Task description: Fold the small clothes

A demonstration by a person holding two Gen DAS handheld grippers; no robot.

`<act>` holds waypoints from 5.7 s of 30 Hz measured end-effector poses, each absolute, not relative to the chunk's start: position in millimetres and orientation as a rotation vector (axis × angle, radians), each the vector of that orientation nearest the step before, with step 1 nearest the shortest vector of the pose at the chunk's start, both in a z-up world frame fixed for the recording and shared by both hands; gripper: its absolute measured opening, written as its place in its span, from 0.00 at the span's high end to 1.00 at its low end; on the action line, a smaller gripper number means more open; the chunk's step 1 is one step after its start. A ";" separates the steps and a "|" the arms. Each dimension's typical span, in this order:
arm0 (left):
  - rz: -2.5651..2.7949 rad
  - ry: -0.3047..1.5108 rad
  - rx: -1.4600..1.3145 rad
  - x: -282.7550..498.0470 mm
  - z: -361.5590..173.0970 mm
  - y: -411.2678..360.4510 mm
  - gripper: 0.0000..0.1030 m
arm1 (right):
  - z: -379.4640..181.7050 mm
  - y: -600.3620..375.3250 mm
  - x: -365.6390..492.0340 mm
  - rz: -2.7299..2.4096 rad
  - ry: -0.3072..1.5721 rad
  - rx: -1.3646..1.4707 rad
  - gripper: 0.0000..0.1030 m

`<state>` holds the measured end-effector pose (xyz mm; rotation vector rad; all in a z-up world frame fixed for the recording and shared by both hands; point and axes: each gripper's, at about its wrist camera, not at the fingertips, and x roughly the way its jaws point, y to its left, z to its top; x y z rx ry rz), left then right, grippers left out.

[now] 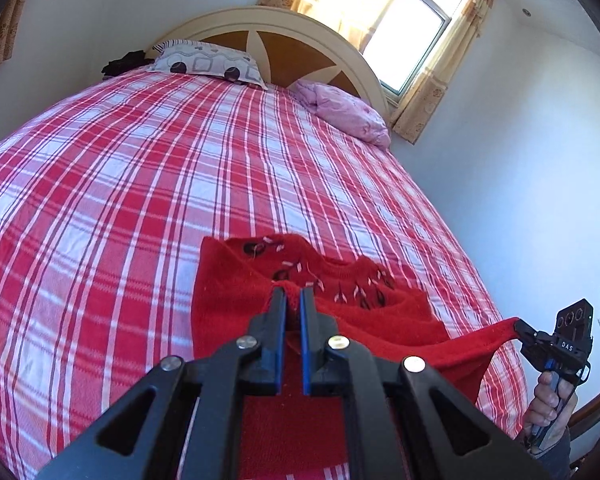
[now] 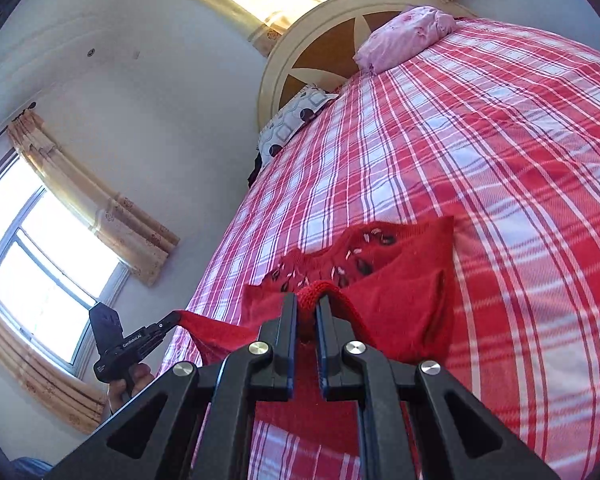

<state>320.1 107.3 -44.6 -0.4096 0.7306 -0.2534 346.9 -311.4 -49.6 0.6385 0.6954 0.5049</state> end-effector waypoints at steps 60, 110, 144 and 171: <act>0.105 0.981 -0.028 462.8 -155.2 65.4 0.38 | -166.3 -215.3 541.7 0.361 1.067 0.537 0.37; 0.060 1.056 -0.055 458.8 -168.2 54.9 0.00 | -163.3 -110.4 542.3 0.234 1.006 0.070 0.36; 0.093 0.976 -0.034 354.5 -159.2 75.1 0.00 | -131.2 -191.9 384.0 0.225 0.850 0.103 0.34; 0.155 0.897 -0.281 283.9 -170.6 179.3 0.00 | -148.1 34.6 301.4 0.553 0.718 -0.411 0.34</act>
